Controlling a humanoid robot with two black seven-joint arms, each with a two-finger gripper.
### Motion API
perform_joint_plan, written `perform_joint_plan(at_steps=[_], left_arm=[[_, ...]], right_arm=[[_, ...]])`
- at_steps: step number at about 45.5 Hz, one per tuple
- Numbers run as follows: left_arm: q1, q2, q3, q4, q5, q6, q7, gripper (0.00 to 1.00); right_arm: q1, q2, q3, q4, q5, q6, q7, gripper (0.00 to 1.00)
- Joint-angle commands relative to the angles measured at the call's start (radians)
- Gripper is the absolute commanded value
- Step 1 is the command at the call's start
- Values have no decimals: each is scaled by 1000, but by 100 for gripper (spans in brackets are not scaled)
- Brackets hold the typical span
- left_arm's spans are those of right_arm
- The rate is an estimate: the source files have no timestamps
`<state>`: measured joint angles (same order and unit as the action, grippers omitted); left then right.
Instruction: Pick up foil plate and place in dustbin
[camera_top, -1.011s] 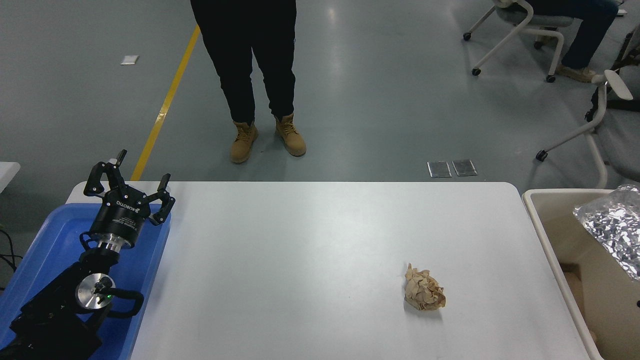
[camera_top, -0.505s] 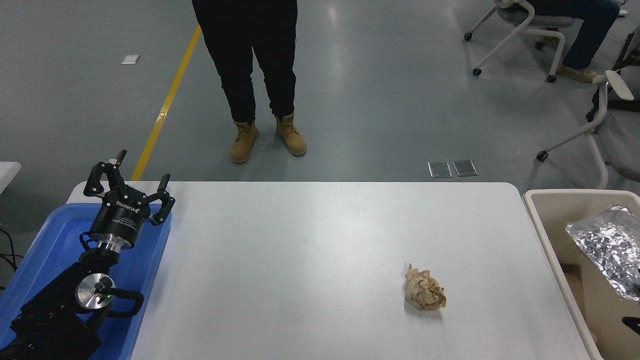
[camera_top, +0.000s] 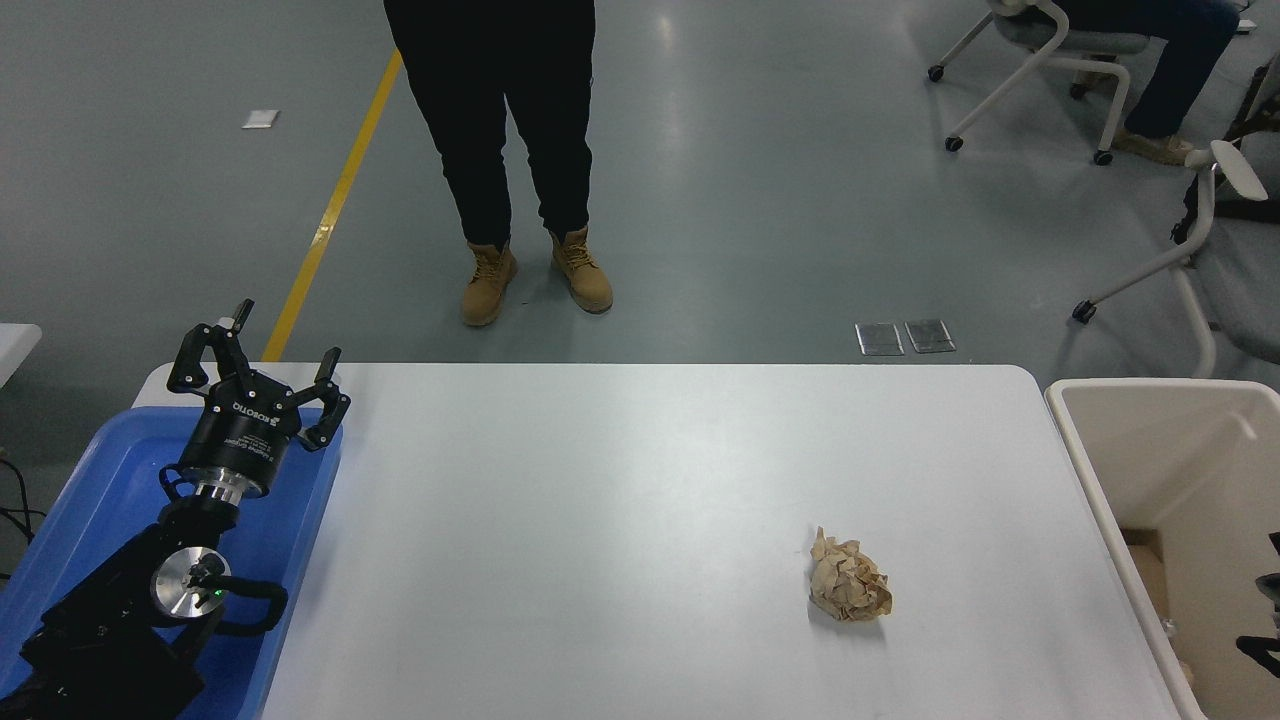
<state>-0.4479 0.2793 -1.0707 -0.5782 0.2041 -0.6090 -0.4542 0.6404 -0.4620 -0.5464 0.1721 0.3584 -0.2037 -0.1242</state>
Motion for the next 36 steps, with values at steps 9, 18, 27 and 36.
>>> perform_joint_plan(at_steps=[9,18,27,36], left_arm=[[0,0,0,0,0,0,0,98],[0,1,0,0,0,0,0,98],[0,0,0,0,0,2,2,98],[0,0,0,0,0,0,2,98]], right_arm=[[120,-1,-9,15,-16,12,6,100],[257,23,-50,89,-117,21,5,100],[484,20,-181,357,-210,18,5,100],[686,19,-280,573,-256,23,0,100]])
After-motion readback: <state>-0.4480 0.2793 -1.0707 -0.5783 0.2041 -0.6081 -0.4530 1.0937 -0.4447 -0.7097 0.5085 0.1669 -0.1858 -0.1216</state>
